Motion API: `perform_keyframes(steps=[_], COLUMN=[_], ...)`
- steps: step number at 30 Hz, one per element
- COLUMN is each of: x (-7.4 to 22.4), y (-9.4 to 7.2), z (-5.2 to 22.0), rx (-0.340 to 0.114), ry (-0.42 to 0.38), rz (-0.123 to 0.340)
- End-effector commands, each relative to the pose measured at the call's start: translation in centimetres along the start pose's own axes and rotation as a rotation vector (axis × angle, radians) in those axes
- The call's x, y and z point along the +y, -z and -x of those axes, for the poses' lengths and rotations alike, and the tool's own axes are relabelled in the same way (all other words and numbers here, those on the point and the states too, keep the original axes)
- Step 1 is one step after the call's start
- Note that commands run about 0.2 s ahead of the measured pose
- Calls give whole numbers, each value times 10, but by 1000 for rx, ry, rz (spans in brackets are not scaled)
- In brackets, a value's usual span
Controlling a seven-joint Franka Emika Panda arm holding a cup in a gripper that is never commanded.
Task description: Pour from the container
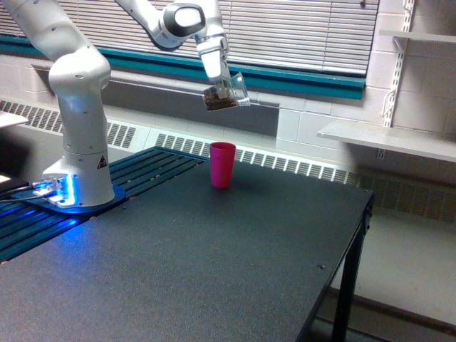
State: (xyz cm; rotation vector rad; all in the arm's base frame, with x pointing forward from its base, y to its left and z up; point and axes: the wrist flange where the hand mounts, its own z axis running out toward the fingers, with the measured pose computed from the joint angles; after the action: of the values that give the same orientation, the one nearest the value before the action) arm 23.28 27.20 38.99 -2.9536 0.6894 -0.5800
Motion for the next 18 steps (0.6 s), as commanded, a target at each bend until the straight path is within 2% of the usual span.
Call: perform_keyframes(steps=[1, 18], x=[-2, -1], y=[2, -14], z=[10, 17], rx=[-15, -94], ry=[-112, -272], rz=[2, 10])
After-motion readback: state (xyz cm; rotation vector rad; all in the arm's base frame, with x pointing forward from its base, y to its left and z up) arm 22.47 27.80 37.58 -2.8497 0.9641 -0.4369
